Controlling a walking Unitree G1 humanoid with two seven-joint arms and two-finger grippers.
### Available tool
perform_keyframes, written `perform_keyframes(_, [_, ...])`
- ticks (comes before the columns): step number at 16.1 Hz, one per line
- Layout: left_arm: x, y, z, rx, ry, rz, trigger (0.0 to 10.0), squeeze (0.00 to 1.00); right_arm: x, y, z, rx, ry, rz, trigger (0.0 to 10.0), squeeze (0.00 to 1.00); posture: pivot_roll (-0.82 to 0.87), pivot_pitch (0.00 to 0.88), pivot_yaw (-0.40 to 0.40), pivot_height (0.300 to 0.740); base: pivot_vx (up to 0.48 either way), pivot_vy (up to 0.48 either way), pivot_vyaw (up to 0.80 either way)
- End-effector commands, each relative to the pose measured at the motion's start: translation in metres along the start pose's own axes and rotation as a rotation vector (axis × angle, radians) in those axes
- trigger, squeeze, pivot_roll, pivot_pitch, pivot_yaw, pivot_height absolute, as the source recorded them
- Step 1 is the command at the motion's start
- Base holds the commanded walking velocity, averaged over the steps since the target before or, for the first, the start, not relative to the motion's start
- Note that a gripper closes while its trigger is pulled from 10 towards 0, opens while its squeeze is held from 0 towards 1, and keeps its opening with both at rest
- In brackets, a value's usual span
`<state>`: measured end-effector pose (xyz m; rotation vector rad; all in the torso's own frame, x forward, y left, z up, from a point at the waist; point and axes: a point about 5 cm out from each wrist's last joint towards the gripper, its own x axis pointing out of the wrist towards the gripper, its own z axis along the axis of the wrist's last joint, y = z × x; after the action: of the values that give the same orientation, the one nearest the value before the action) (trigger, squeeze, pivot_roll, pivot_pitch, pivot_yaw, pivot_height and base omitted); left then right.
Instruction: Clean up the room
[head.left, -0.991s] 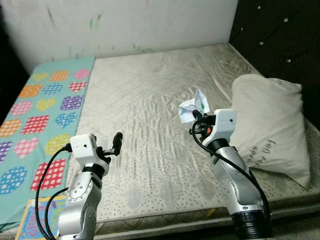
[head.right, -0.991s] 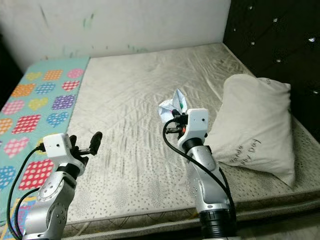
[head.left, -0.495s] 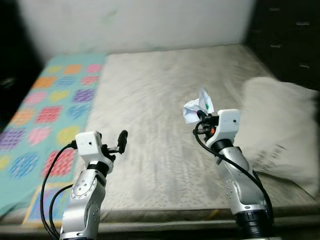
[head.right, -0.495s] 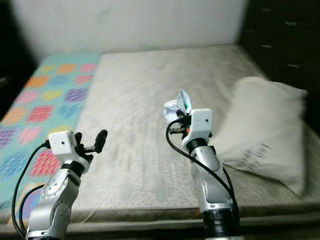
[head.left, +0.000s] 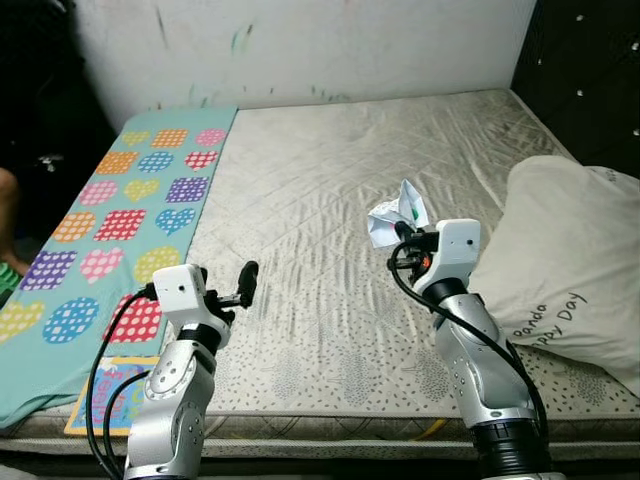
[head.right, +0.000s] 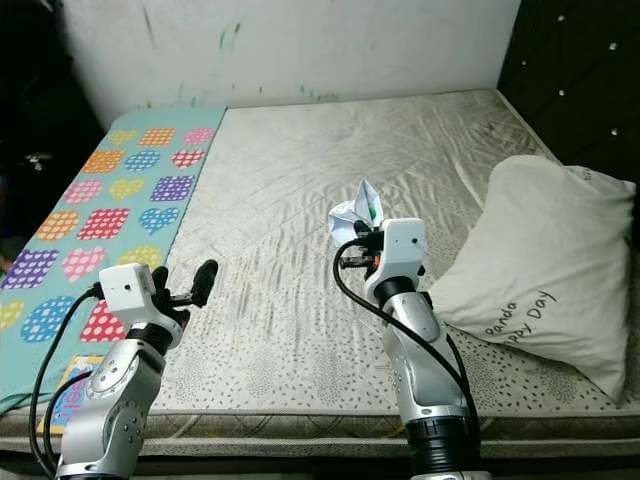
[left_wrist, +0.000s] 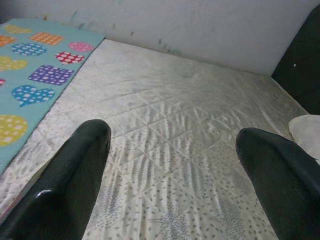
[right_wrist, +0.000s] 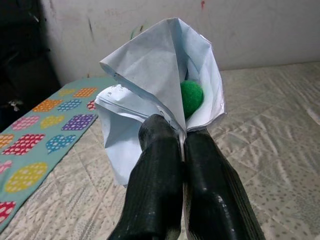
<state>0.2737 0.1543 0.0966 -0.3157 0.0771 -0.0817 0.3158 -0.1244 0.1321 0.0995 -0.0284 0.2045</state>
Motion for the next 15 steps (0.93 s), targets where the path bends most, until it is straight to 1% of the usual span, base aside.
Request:
perform_keyframes(1, [-0.0010, 0.0039, 0.0016, 0.006, 0.001, 0.010, 10.0, 0.00, 0.0013, 0.0048, 0.0011, 0.016, -0.007, 0.014, 10.0, 0.00, -0.18, 0.001, 0.079, 0.740, 0.000, 0.480, 0.00])
perform_keyframes(15, [0.0000, 0.0032, 0.0004, 0.000, 0.004, 0.003, 10.0, 0.00, 0.0019, 0.0072, -0.0041, 0.008, 0.013, 0.033, 10.0, 0.00, -0.17, 0.000, 0.074, 0.740, 0.000, 0.480, 0.00])
